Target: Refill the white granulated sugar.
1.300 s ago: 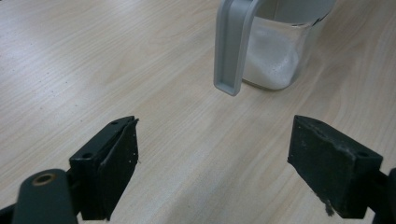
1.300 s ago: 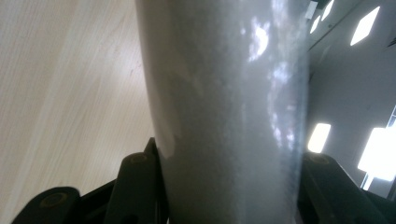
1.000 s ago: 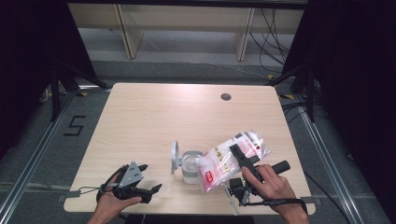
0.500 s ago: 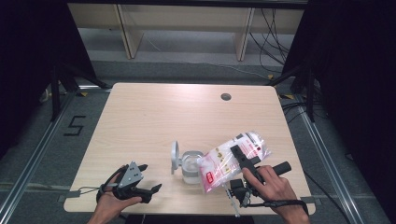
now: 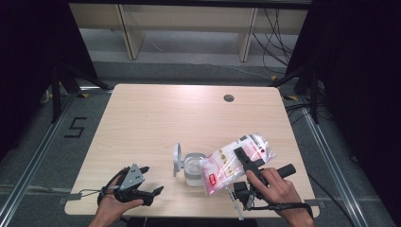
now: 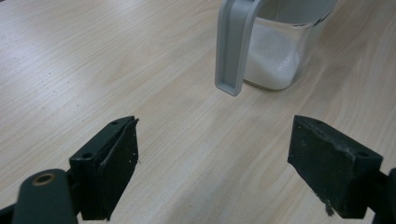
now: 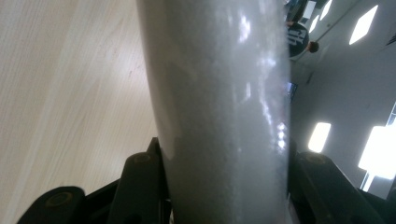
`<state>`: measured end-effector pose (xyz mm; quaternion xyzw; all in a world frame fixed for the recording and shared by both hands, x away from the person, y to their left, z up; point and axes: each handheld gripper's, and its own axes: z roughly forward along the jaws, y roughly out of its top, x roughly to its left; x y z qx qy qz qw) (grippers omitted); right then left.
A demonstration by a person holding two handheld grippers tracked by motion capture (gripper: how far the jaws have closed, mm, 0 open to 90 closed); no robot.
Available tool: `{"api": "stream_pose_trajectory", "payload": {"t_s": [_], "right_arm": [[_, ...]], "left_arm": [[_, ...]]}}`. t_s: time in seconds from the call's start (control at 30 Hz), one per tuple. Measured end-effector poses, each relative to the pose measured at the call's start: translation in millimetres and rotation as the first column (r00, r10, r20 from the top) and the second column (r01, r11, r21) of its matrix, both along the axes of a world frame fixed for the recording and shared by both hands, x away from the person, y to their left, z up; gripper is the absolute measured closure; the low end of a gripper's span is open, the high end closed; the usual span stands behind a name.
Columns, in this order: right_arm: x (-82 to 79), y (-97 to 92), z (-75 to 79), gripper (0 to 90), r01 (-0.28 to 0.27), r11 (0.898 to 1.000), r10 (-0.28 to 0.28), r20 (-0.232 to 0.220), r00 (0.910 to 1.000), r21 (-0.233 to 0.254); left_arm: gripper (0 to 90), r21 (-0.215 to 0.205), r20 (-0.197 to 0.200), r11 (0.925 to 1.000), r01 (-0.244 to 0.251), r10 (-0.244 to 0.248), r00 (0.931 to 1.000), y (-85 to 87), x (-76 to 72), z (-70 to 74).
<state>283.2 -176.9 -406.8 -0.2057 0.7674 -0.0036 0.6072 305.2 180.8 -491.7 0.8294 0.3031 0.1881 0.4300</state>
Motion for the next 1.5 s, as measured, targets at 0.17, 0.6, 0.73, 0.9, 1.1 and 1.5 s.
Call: {"api": "stream_pose_trajectory", "payload": {"t_s": [0.17,0.6,0.73,0.9,1.1,1.5], "right_arm": [[1.2,1.0,0.2,59.9,-0.007,1.0,0.007,0.008,0.9999,-0.01],[1.7,-1.3,-0.6,60.4,0.004,1.0,-0.004,-0.001,1.0,0.0],[2.1,-1.2,0.9,60.5,-0.007,1.0,0.007,0.003,1.0,-0.011],[1.6,-2.0,2.4,60.7,-0.006,1.0,0.006,0.007,1.0,-0.003],[0.8,-3.9,0.7,60.9,0.001,1.0,-0.001,0.011,0.9999,0.011],[-2.5,-1.6,0.8,61.3,-0.005,1.0,0.005,0.001,1.0,0.007]], "left_arm": [[15.6,-0.011,-0.001,0.9999,-0.003,0.003,1.0,-0.6,-0.3,-0.3],[15.7,-0.001,0.0,1.0,0.0,0.0,1.0,-0.1,0.1,0.0],[15.6,-0.013,0.015,0.9998,0.013,-0.013,0.9998,-0.3,0.5,0.4],[15.7,-0.002,0.016,0.9999,0.015,-0.015,0.9998,0.0,0.7,0.6],[15.7,-0.001,0.017,0.9999,0.015,-0.015,0.9997,-0.1,0.8,0.6],[15.7,-0.028,-0.003,0.9996,-0.002,0.001,1.0,-1.4,-0.9,-0.2]]}}
